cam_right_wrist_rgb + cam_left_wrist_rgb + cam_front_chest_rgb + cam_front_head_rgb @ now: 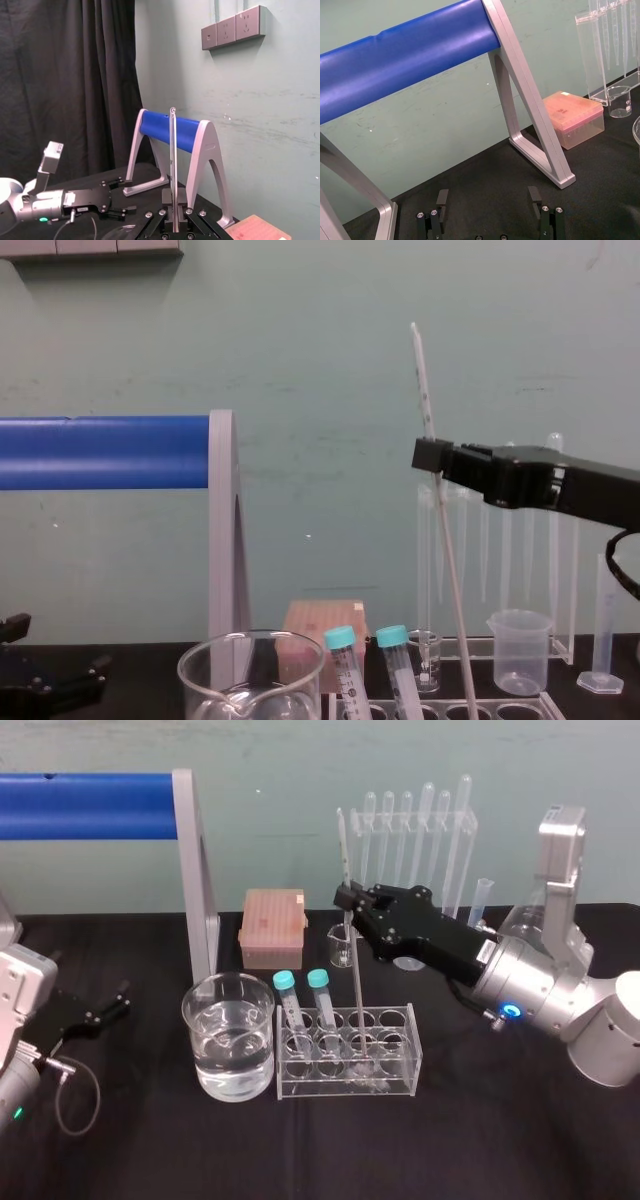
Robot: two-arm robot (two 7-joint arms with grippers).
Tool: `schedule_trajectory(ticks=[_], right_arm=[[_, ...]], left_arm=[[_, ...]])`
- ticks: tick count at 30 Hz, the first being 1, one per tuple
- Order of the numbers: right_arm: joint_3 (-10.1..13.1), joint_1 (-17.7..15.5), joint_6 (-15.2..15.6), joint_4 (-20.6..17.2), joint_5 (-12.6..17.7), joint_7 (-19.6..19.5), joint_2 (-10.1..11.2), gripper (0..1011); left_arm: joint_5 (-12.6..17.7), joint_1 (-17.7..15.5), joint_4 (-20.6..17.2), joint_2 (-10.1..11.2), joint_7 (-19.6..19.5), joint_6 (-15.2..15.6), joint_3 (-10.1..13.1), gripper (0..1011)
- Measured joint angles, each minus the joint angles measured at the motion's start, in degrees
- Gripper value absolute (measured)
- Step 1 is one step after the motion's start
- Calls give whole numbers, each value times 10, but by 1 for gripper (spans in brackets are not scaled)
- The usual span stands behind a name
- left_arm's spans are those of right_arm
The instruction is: Hold the thermometer with one hand and immerse one end into the beaker, then reinsert it into the test tube rack.
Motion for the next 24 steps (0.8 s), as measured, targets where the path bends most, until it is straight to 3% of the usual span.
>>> schedule_trajectory(ticks=[13, 24], right_arm=[[-9, 10, -2, 43, -30, 10, -21, 55], [-15, 16, -8, 50, -53, 16, -25, 55]], left_arm=[[0, 0, 0, 0, 0, 0, 0, 1008], [0, 0, 0, 0, 0, 0, 0, 1008]])
